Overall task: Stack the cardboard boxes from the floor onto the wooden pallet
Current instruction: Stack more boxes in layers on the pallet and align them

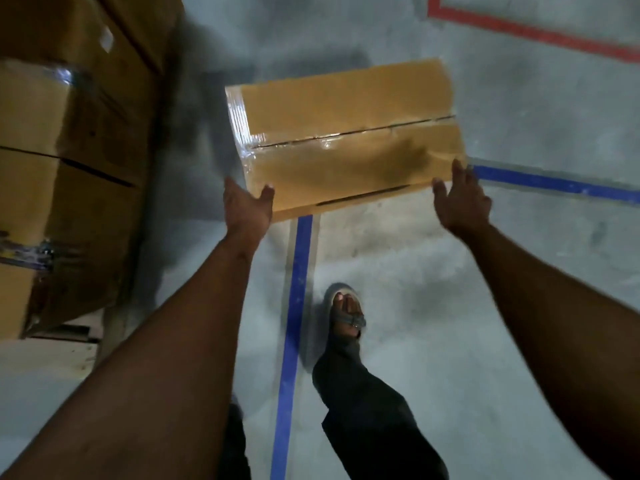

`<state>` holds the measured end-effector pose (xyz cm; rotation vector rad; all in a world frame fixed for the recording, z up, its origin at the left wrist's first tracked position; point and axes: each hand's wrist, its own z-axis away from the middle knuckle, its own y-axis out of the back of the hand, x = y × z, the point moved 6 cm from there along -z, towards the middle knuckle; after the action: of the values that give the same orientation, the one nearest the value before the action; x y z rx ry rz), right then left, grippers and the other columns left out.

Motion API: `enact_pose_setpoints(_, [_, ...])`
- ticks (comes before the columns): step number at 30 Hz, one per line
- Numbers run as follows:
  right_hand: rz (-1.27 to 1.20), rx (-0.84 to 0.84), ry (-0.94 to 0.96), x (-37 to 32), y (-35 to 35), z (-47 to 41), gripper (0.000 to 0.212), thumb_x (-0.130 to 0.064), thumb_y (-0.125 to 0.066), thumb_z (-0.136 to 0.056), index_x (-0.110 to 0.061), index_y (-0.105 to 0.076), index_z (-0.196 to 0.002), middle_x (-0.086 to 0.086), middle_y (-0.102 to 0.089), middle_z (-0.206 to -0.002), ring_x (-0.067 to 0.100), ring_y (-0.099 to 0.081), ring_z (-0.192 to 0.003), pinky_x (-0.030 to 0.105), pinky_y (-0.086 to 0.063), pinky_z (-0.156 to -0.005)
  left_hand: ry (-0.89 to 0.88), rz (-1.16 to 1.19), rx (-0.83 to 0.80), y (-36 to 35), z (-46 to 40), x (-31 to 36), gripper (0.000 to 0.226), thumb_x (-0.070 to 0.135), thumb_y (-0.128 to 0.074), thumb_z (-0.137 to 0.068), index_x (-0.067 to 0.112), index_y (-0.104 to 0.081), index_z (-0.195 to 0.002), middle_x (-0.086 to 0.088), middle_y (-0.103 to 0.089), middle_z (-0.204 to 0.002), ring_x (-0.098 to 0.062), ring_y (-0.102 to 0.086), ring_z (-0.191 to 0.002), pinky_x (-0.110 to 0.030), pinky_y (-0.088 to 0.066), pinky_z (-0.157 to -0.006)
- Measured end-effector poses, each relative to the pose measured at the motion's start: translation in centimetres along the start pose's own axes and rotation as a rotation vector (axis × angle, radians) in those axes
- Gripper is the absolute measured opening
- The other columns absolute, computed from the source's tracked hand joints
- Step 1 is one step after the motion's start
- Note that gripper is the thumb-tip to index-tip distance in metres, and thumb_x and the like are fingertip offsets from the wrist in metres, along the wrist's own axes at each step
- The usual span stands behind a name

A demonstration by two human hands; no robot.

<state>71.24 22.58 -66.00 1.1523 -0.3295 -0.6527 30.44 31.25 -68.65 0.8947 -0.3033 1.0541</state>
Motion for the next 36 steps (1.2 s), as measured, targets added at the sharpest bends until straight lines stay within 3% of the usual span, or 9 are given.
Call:
enact_pose_setpoints(6, [-0.003, -0.146, -0.043, 3.8, -1.3, -12.0, 0.100, -0.062, -0.051, -0.102, -0.004, -0.003, -0.168, 0.039, -0.027, -0.162, 0.056, -0.032, -0.148, 0.063, -0.028, -0.121, -0.058, 0.086, 0.127, -4.7, -7.5, -1.8, 0.092, 0.056, -0.066, -0.096, 0.009, -0.025, -0.164, -0.015, -0.041, -0.163, -0.030, -0.042, -0.148, -0.035, -0.034, -0.121])
enact_pose_setpoints(10, [-0.360, -0.267, -0.177, 5.1, -2.4, -15.3, 0.116, -0.076, -0.061, -0.091, -0.010, -0.002, -0.167, 0.022, -0.024, -0.170, 0.048, -0.039, -0.147, 0.066, -0.045, -0.109, -0.135, 0.168, 0.071, -6.0, -9.4, -4.4, 0.083, 0.055, -0.073, -0.092, 0.012, -0.038, -0.153, 0.000, -0.057, -0.141, -0.012, -0.054, -0.127, -0.023, -0.043, -0.108])
enact_pose_setpoints(12, [-0.572, -0.298, -0.249, 5.5, -4.2, -14.9, 0.126, -0.086, -0.070, -0.075, -0.016, -0.017, -0.165, 0.012, -0.032, -0.168, 0.038, -0.046, -0.144, 0.066, -0.053, -0.099, -0.129, 0.245, 0.061, -5.8, -9.1, -5.1, 0.080, 0.056, -0.077, -0.087, 0.014, -0.045, -0.147, 0.003, -0.062, -0.136, -0.014, -0.061, -0.125, -0.032, -0.049, -0.109])
enact_pose_setpoints(14, [-0.699, -0.284, -0.233, 5.6, -5.4, -13.3, 0.109, -0.082, -0.071, -0.078, -0.016, -0.036, -0.158, 0.007, -0.048, -0.154, 0.030, -0.055, -0.135, 0.057, -0.059, -0.092, -0.117, 0.301, 0.060, -5.1, -8.0, -5.6, 0.077, 0.052, -0.079, -0.086, 0.013, -0.049, -0.145, -0.001, -0.064, -0.136, -0.018, -0.063, -0.124, -0.042, -0.053, -0.108])
enact_pose_setpoints(18, [-0.727, -0.107, -0.205, 7.9, -5.0, -7.0, 0.080, -0.091, -0.075, -0.061, -0.023, -0.071, -0.102, 0.005, -0.072, -0.101, 0.024, -0.071, -0.086, 0.042, -0.063, -0.067, -0.044, 0.353, 0.024, -1.9, -1.7, -7.7, 0.068, 0.053, -0.073, -0.093, 0.023, -0.049, -0.149, 0.001, -0.062, -0.141, -0.022, -0.061, -0.128, -0.053, -0.053, -0.107])
enact_pose_setpoints(21, [-0.683, -0.021, -0.181, 8.4, -2.4, -0.4, 0.068, -0.087, -0.075, -0.071, -0.021, -0.069, -0.090, 0.001, -0.067, -0.083, 0.018, -0.064, -0.072, 0.036, -0.056, -0.066, 0.047, 0.341, 0.011, 3.4, 5.8, -11.2, 0.076, 0.073, -0.070, -0.085, 0.039, -0.047, -0.149, 0.005, -0.059, -0.144, -0.025, -0.060, -0.130, -0.060, -0.055, -0.101])
enact_pose_setpoints(28, [-0.587, 0.009, 0.010, 0.1, 12.8, 15.5, 0.061, -0.074, -0.072, -0.087, -0.022, -0.065, -0.118, 0.004, -0.061, -0.113, 0.029, -0.062, -0.109, 0.056, -0.056, -0.095, 0.173, 0.336, 0.145, 20.6, 26.0, -10.6, 0.085, 0.091, -0.061, -0.074, 0.050, -0.046, -0.147, 0.006, -0.058, -0.143, -0.029, -0.057, -0.129, -0.061, -0.051, -0.105])
enact_pose_setpoints(31, [-0.601, 0.026, 0.186, -8.5, 22.0, 21.6, 0.054, -0.073, -0.073, -0.085, -0.028, -0.066, -0.114, -0.008, -0.061, -0.107, 0.023, -0.060, -0.112, 0.054, -0.052, -0.100, 0.149, 0.398, 0.232, 30.1, 33.6, -7.4, 0.069, 0.080, -0.064, -0.083, 0.055, -0.048, -0.144, 0.003, -0.057, -0.147, -0.031, -0.054, -0.135, -0.056, -0.047, -0.111])
enact_pose_setpoints(36, [-0.554, 0.055, 0.341, -21.5, 33.2, 28.1, 0.095, -0.080, -0.064, -0.072, -0.011, -0.061, -0.138, 0.009, -0.050, -0.114, 0.040, -0.057, -0.120, 0.049, -0.044, -0.101, 0.035, 0.561, 0.433, 43.1, 42.8, -2.8, 0.045, 0.051, -0.065, -0.089, 0.053, -0.047, -0.131, 0.005, -0.056, -0.133, -0.023, -0.053, -0.127, -0.044, -0.041, -0.115])
